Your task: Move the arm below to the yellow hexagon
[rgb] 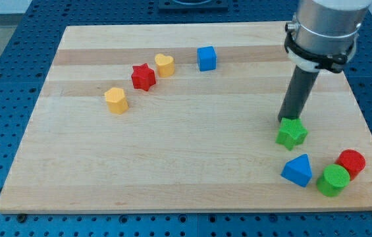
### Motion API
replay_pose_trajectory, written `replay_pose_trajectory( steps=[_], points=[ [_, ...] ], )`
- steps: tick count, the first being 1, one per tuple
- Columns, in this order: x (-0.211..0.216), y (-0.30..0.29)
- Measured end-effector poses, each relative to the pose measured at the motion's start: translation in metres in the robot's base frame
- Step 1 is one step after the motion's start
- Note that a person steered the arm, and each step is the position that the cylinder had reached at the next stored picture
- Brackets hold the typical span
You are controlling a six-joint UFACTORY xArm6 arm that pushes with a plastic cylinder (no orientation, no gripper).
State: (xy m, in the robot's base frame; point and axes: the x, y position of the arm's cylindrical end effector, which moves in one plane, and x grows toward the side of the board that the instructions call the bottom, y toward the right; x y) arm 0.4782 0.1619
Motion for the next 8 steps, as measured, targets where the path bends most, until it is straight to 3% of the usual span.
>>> replay_pose_trajectory(
  steps=[2, 3, 5, 8],
  points=[
    [0.029, 0.000],
    [0.024, -0.004],
    [0.002, -0.079],
    [0.001, -0.214]
  ],
)
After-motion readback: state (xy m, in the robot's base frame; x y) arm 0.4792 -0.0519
